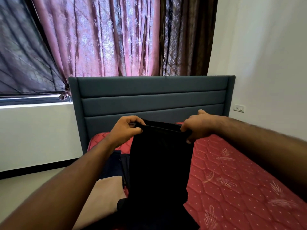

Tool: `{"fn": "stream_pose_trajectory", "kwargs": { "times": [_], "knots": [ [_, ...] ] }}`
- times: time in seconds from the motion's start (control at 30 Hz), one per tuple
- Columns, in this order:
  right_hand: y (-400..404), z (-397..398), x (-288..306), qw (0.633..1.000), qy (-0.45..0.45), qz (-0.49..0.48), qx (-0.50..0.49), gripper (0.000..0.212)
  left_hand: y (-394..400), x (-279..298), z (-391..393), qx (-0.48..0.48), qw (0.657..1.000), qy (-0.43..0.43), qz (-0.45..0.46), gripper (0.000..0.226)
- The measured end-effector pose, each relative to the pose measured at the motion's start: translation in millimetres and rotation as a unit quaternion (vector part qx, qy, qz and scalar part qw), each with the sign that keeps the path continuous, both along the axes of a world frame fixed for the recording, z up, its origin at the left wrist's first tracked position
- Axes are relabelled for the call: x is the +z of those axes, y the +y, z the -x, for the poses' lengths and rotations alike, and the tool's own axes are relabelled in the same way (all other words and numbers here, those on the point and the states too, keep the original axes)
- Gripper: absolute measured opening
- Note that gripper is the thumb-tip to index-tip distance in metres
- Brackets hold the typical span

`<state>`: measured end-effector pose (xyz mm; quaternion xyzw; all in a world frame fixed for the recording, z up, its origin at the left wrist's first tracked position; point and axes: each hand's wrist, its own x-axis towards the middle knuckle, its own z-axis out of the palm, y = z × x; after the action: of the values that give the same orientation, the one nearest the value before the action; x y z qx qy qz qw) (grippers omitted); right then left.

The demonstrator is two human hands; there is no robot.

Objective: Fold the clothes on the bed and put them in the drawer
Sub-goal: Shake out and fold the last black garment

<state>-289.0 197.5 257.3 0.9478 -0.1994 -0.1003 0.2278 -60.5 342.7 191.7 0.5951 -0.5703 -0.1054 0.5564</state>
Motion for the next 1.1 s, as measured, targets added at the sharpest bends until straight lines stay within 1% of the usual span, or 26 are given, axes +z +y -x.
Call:
{"fn": "stream_pose_trajectory", "kwargs": {
  "times": [0.03, 0.07, 0.1, 0.13, 0.17, 0.2, 0.23, 0.27, 0.3, 0.33, 0.37, 0.43, 0.5, 0.53, 0.6, 0.63, 0.7, 0.8, 0.83, 0.87, 0.9, 0.97, 1.0, 1.03, 1.07, 1.1],
  "knots": [
    [-2.8, 2.0, 0.8, 0.999, -0.033, -0.037, 0.007, 0.017, 1.3, 2.4, -2.4, 0.007, 1.000, 0.001, 0.005, 0.034],
    [-4.9, 5.7, -0.4, 0.992, -0.080, -0.100, 0.016, 0.017, 2.8, 3.6, -4.9, 0.012, 1.000, 0.004, 0.006, 0.032],
    [-6.3, 11.2, -2.9, 0.972, -0.139, -0.186, 0.031, 0.019, 5.2, 4.6, -7.7, 0.015, 1.000, 0.006, 0.003, 0.028],
    [-7.0, 16.7, -5.7, 0.939, -0.204, -0.273, 0.054, 0.019, 8.0, 4.8, -10.4, 0.014, 1.000, 0.004, -0.002, 0.026],
    [-6.1, 21.2, -9.0, 0.905, -0.255, -0.333, 0.070, 0.020, 10.4, 5.1, -12.2, 0.014, 1.000, -0.003, -0.007, 0.025],
    [-5.1, 25.1, -12.7, 0.887, -0.282, -0.357, 0.073, 0.018, 12.2, 6.1, -12.0, 0.014, 1.000, -0.012, -0.008, 0.025],
    [-4.5, 26.7, -15.3, 0.893, -0.282, -0.344, 0.072, 0.014, 13.6, 9.2, -10.7, 0.019, 1.000, -0.024, -0.005, 0.023],
    [-5.6, 27.5, -17.5, 0.916, -0.259, -0.300, 0.070, 0.010, 15.7, 13.0, -7.9, 0.028, 0.999, -0.039, 0.002, 0.020],
    [-6.9, 27.9, -17.2, 0.943, -0.225, -0.236, 0.073, 0.014, 17.5, 18.8, -5.1, 0.036, 0.998, -0.059, 0.007, 0.018],
    [-7.7, 28.8, -14.3, 0.960, -0.206, -0.174, 0.078, 0.021, 19.2, 25.2, -2.8, 0.035, 0.996, -0.079, 0.009, 0.017],
    [-8.1, 31.3, -8.3, 0.963, -0.216, -0.133, 0.089, 0.026, 22.2, 31.5, -1.1, 0.027, 0.996, -0.090, 0.007, 0.019],
    [-5.8, 40.8, 11.2, 0.942, -0.295, -0.123, 0.102, 0.027, 31.4, 46.9, 3.8, 0.000, 0.997, -0.080, 0.006, 0.025],
    [1.1, 50.0, 35.9, 0.912, -0.362, -0.178, 0.072, 0.025, 39.9, 67.2, 7.9, -0.019, 0.993, -0.113, 0.000, 0.039],
    [7.0, 54.2, 48.2, 0.897, -0.379, -0.220, 0.051, 0.024, 43.9, 79.0, 10.5, -0.017, 0.987, -0.161, 0.002, 0.042],
    [19.5, 62.5, 68.4, 0.846, -0.419, -0.330, 0.016, 0.024, 48.9, 103.3, 18.9, 0.010, 0.973, -0.228, 0.018, 0.033],
    [25.7, 67.4, 77.3, 0.817, -0.444, -0.369, 0.019, 0.024, 52.9, 114.6, 25.0, 0.025, 0.972, -0.233, 0.021, 0.025],
    [35.6, 80.2, 97.1, 0.771, -0.493, -0.401, 0.051, 0.024, 61.3, 138.1, 37.3, 0.034, 0.973, -0.225, 0.026, 0.015],
    [42.2, 91.8, 120.1, 0.692, -0.523, -0.487, 0.106, 0.025, 70.0, 166.9, 48.9, 0.021, 0.981, -0.191, 0.006, 0.015],
    [39.8, 90.8, 123.0, 0.674, -0.521, -0.510, 0.116, 0.026, 69.1, 173.3, 47.9, 0.013, 0.983, -0.185, -0.015, 0.016],
    [34.9, 87.0, 122.0, 0.666, -0.515, -0.526, 0.117, 0.028, 65.5, 176.0, 45.5, 0.001, 0.982, -0.182, -0.049, 0.013],
    [26.4, 79.6, 117.0, 0.671, -0.503, -0.535, 0.104, 0.029, 59.7, 175.1, 41.3, -0.012, 0.979, -0.182, -0.092, 0.011],
    [1.3, 57.2, 95.5, 0.698, -0.475, -0.535, 0.043, 0.032, 41.3, 161.9, 30.6, -0.022, 0.967, -0.184, -0.175, 0.017],
    [-11.5, 43.6, 79.1, 0.714, -0.464, -0.525, 0.006, 0.035, 30.1, 149.2, 24.4, -0.016, 0.963, -0.183, -0.197, 0.021],
    [-24.5, 31.1, 64.1, 0.724, -0.468, -0.506, -0.022, 0.037, 19.5, 137.0, 18.9, -0.006, 0.964, -0.178, -0.198, 0.023],
    [-35.8, 19.1, 49.1, 0.723, -0.485, -0.490, -0.037, 0.041, 9.4, 122.9, 14.8, 0.006, 0.969, -0.162, -0.184, 0.024],
    [-44.7, 7.2, 35.3, 0.713, -0.514, -0.475, -0.042, 0.046, -0.4, 107.8, 9.9, 0.016, 0.978, -0.133, -0.158, 0.024]
  ]
}}
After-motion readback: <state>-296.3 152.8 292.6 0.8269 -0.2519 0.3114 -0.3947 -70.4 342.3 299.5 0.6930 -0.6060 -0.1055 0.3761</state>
